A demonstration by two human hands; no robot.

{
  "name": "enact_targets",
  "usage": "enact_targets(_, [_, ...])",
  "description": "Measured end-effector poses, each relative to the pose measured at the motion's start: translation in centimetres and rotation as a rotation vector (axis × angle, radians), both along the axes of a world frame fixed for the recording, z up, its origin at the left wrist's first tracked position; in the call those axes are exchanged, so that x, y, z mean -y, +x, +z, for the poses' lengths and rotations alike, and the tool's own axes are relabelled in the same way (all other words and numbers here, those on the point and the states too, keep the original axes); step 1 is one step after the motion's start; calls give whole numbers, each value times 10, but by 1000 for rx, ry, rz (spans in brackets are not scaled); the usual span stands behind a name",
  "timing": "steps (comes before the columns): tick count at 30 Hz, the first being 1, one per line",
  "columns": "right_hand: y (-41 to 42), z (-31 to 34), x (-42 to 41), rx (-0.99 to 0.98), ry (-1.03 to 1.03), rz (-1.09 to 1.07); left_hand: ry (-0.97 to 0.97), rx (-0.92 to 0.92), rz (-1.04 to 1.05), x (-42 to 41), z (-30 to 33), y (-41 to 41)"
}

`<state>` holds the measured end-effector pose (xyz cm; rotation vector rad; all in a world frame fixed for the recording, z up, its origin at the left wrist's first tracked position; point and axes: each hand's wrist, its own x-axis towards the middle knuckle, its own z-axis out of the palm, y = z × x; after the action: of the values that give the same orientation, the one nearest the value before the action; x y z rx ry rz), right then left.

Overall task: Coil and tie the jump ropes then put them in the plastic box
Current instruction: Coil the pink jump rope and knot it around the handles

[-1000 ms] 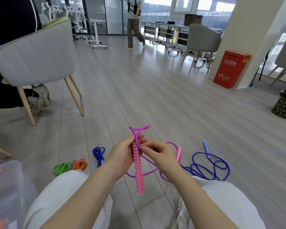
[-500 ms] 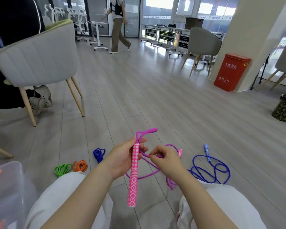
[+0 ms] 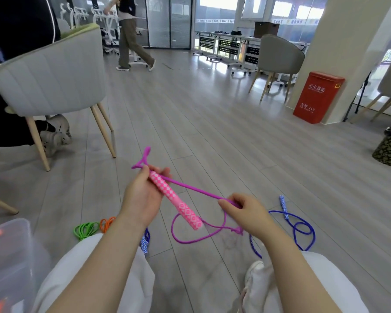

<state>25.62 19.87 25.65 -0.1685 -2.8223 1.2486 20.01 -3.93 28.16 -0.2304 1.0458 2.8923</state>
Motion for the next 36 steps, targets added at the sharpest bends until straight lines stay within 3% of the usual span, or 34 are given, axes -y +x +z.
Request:
enact_targets(2, [1, 5, -9, -6, -47, -31, 100, 24, 155, 10, 0, -8])
enact_targets(5, [5, 13, -22, 8, -109, -57, 57, 122, 410, 24, -5, -12])
enact_targets(9, [11, 18, -33, 57, -86, -74, -11, 159, 497, 34, -8, -13])
enact_targets(12, [11, 23, -25, 8, -200, -140, -268, 97, 328, 22, -9, -9])
enact_targets(15, [13, 26, -8, -67, -386, -138, -679, -12, 103, 3, -12, 6])
enact_targets(17, [15, 27, 2, -93, -460, -97, -820, -102, -31, -7, -10, 15])
enact_targets(24, [14, 21, 24, -99, -458, 68, -1000, -372, -275, -26, -13, 28])
enact_targets(36, [14, 12, 30, -73, -328, 151, -1188, -507, -526, -36, -24, 34])
